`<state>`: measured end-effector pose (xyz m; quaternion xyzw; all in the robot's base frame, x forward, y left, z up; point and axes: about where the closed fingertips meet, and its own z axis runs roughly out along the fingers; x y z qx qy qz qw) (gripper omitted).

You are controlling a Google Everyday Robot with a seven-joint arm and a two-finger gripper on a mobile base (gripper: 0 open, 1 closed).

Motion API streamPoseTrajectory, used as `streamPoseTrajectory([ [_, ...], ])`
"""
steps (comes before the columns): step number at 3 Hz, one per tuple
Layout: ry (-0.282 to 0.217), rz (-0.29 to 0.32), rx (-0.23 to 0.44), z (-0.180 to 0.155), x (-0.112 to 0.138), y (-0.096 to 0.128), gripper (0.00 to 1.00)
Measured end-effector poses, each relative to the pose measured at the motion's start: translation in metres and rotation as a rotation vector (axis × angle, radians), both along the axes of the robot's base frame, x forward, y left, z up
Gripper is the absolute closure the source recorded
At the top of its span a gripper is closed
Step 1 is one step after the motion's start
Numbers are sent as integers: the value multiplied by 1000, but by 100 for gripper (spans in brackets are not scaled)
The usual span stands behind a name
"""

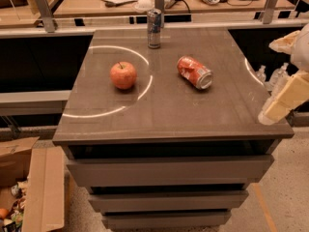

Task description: Move coke can near apple

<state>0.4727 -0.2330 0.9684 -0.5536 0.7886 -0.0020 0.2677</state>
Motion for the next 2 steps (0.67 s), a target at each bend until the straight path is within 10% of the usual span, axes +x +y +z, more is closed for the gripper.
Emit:
streamPoseTrajectory([
  [2, -68, -119, 326, -22, 63, 3, 0],
])
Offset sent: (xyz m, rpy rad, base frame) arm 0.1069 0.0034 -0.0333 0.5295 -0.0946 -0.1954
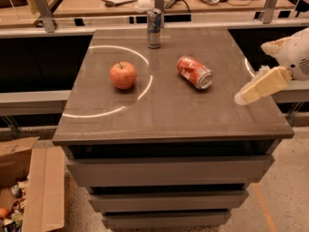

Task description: Move coke can near apple

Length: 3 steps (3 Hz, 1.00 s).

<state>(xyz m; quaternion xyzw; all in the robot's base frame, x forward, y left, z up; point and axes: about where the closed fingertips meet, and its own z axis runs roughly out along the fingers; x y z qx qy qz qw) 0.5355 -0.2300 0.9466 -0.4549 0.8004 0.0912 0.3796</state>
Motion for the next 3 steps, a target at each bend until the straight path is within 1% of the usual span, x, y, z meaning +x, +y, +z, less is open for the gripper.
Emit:
streamPoseTrajectory([
  [1, -15, -39, 125, -11, 31, 11, 0],
  [2, -35, -67, 206, -22, 68, 26, 0],
  [3, -38, -69, 209, -22, 70, 26, 0],
])
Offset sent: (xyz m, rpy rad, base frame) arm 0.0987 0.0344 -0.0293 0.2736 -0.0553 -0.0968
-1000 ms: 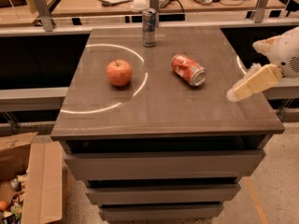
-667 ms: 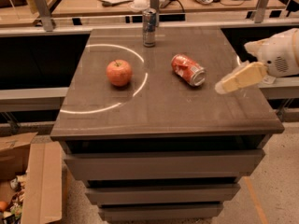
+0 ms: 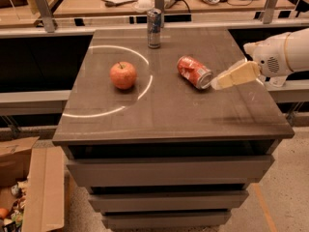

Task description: Move coke can near apple

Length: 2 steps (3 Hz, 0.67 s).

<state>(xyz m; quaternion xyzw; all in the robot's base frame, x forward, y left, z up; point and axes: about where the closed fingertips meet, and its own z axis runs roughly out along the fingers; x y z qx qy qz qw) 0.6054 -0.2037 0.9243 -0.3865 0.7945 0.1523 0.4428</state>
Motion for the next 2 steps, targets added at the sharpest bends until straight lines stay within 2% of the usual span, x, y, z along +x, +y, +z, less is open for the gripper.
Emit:
streamPoseTrajectory([
  [1, 9, -43, 24, -9, 0, -1, 0],
  [2, 1, -49, 47, -17, 6, 8, 0],
])
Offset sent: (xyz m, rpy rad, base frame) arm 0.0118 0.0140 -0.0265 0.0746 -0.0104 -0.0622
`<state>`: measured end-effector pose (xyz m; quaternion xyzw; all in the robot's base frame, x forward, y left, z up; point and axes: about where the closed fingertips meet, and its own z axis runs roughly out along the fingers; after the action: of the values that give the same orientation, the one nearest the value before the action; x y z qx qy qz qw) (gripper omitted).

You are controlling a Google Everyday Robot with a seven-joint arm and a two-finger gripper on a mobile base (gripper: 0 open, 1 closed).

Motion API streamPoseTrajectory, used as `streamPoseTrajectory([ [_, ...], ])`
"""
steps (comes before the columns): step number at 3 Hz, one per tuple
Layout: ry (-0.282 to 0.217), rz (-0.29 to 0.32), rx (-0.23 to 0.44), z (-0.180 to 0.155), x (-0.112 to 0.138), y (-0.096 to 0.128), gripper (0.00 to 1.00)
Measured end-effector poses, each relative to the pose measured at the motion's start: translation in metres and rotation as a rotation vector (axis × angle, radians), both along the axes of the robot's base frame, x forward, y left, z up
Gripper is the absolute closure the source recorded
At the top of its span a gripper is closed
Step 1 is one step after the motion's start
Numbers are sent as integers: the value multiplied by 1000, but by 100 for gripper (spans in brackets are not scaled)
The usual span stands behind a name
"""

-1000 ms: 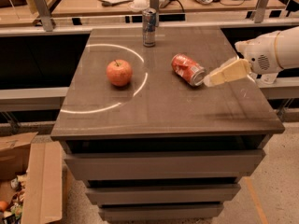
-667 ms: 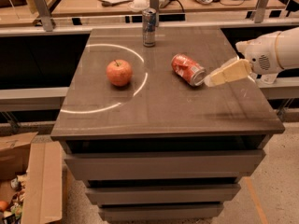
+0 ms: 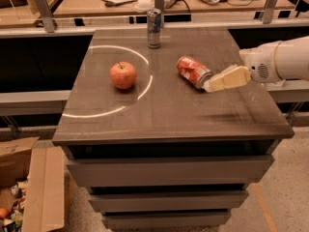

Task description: Move coke can near apple

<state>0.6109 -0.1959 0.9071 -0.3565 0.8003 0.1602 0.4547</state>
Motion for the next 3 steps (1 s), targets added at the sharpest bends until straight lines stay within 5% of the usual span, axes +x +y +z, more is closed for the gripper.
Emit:
streamPoseTrajectory([
  [3, -3, 77, 14, -42, 36, 41, 3],
])
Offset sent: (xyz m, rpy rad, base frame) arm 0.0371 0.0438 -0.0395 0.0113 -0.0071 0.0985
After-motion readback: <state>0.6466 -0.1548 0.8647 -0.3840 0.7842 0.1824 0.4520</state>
